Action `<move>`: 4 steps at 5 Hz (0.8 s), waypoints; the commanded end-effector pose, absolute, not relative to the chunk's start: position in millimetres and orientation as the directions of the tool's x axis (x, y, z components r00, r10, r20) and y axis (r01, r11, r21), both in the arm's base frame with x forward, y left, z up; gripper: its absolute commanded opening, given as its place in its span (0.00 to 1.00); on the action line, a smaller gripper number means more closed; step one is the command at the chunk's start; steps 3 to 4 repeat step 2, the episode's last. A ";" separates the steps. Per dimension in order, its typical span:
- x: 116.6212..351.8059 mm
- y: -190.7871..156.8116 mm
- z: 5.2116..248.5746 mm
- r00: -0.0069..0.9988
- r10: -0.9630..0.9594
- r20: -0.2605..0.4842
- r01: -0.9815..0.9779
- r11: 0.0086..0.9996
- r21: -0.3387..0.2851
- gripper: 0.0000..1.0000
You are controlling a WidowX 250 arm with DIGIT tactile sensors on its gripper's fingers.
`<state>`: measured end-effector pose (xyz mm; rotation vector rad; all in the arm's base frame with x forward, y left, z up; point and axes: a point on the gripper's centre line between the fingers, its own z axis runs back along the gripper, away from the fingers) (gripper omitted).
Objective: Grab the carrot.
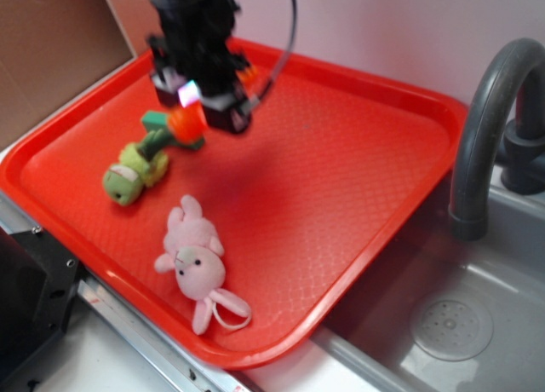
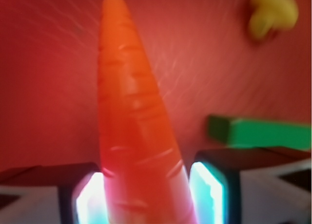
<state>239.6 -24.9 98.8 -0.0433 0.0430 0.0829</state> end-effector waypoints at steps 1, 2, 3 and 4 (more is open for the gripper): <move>229.2 10.6 171.7 0.997 0.056 0.061 -0.051 0.995 -0.083 0.00; 233.2 5.7 169.7 0.999 0.034 0.034 -0.034 0.999 -0.007 0.00; 233.2 5.7 169.7 0.999 0.034 0.034 -0.034 0.999 -0.007 0.00; 233.2 5.7 169.7 0.999 0.034 0.034 -0.034 0.999 -0.007 0.00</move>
